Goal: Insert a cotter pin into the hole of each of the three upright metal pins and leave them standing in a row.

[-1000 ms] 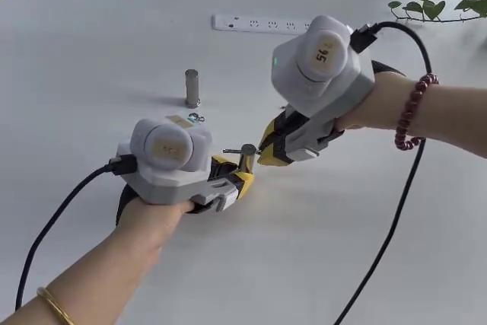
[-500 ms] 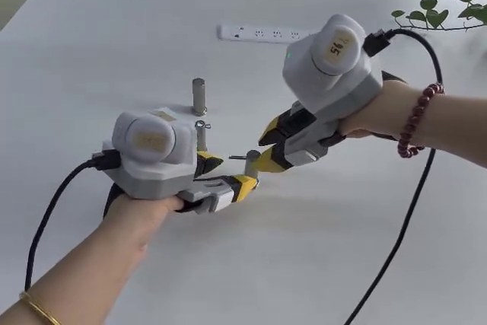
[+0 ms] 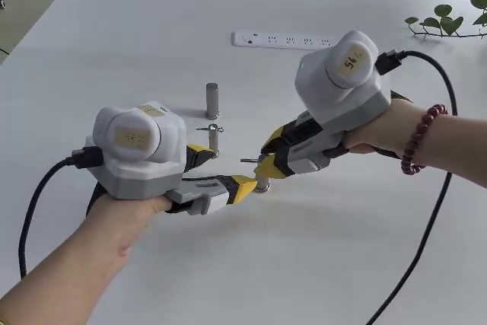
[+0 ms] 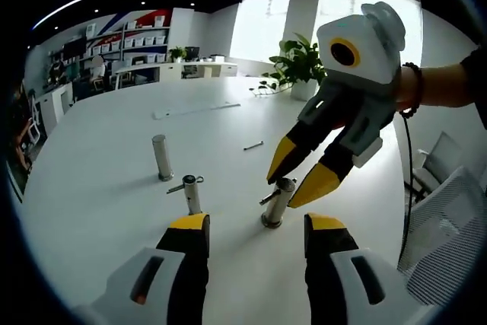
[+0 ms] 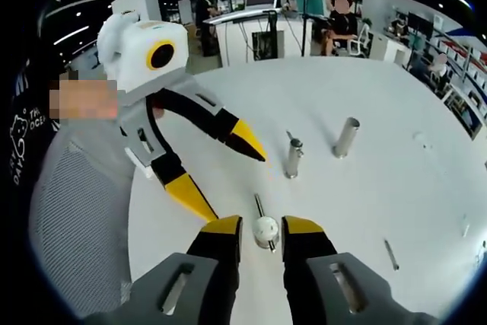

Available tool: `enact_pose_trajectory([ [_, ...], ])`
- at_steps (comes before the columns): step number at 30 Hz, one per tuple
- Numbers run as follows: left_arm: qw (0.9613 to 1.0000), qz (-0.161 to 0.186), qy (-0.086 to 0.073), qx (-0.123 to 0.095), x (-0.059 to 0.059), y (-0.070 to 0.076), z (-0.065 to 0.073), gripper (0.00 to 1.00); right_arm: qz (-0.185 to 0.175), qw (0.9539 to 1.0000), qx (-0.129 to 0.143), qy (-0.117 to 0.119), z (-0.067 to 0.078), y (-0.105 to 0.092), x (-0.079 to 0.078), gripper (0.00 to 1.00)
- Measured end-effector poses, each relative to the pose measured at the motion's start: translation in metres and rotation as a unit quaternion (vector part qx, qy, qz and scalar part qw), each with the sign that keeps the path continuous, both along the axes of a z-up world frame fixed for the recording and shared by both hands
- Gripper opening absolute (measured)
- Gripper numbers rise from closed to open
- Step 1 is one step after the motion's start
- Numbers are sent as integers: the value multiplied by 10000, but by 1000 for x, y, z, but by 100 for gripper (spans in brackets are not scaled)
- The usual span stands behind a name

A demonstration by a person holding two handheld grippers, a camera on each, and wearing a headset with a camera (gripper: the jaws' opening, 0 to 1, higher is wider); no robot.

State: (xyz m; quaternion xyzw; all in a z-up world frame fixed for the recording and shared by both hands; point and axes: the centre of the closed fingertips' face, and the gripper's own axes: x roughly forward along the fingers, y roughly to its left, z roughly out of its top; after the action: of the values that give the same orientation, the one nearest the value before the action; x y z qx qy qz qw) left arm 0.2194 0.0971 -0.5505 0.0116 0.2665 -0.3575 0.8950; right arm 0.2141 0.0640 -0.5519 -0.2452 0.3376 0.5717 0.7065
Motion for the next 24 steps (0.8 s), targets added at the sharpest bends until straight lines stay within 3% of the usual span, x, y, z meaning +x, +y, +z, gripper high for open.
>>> enact_pose_trajectory([
  [12, 9998, -73, -194, 2, -11, 7, 17, 61, -54, 10000, -5, 5, -12, 3, 6, 12],
  [17, 9996, -47, -285, -68, -11, 9, 20, 66, -90, 10000, -16, -32, -15, 1, 11, 10],
  [21, 9988, -109, -451, 123, -11, 10, 19, 70, -122, 9999, 17, -25, -15, 2, 11, 9],
  [24, 9990, -111, -413, 140, -12, 11, 14, 71, -112, 9999, 13, -50, -15, 2, 11, 9],
])
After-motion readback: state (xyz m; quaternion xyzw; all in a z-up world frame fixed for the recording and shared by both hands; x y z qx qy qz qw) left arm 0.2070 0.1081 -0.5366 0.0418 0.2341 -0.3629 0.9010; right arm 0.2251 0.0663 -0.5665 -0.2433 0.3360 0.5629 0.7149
